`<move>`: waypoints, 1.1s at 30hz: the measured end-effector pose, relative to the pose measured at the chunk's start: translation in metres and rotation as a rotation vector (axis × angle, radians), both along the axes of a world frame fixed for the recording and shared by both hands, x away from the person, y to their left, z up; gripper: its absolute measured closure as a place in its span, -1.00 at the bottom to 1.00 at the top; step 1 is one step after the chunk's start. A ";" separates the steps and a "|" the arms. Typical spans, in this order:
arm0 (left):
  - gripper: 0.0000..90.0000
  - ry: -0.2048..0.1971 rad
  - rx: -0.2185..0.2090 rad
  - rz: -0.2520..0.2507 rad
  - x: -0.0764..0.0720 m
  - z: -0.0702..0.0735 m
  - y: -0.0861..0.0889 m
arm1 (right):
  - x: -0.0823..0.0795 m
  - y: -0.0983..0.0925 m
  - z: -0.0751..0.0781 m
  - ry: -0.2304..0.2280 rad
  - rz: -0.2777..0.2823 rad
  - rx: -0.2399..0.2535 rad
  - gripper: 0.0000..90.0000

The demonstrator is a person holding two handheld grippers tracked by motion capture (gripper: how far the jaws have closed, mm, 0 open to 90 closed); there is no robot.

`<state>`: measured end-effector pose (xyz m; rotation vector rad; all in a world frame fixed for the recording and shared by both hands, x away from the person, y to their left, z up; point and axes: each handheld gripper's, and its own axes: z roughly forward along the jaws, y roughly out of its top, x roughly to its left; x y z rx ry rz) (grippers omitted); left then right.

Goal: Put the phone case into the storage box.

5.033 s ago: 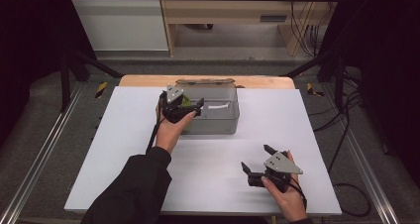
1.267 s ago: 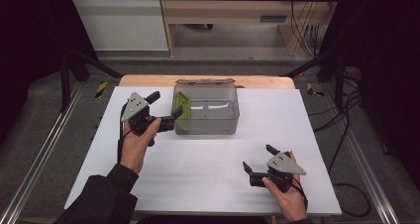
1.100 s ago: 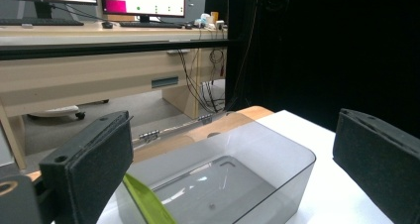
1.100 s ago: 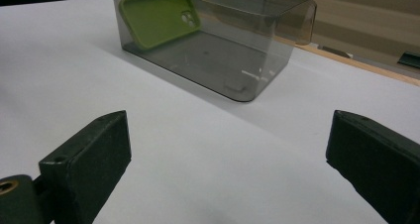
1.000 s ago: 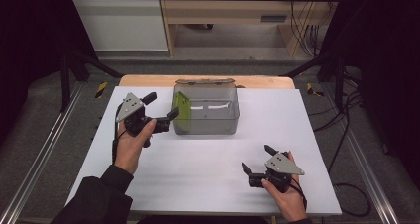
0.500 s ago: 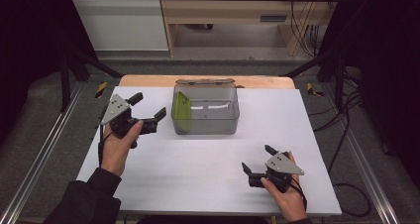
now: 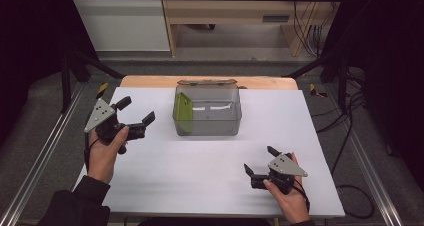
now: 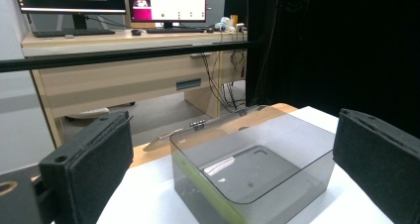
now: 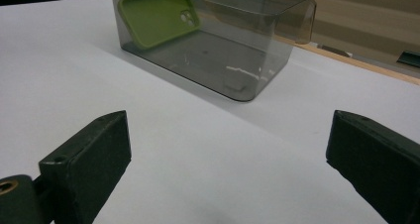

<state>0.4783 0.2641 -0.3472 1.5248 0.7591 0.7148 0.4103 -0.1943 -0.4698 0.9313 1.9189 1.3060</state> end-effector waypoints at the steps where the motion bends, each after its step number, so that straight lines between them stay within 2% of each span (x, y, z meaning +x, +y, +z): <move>1: -0.96 0.000 -0.001 0.002 -0.001 0.000 0.002 | 0.000 0.000 0.000 0.000 -0.001 -0.002 -0.92; 9: -0.97 -0.014 -0.023 0.014 -0.008 0.003 0.015 | 0.000 0.000 0.000 0.003 -0.002 0.001 -0.92; 16: -0.97 -0.026 -0.010 0.017 -0.013 0.005 0.023 | 0.000 -0.001 0.000 0.002 -0.007 -0.007 -0.92; 24: -0.97 -0.033 -0.016 0.036 -0.017 0.008 0.039 | 0.001 -0.001 0.000 0.003 -0.008 -0.014 -0.92; 33: -0.97 -0.046 -0.064 0.051 -0.026 0.004 0.053 | 0.001 -0.001 0.000 0.011 -0.012 -0.010 -0.91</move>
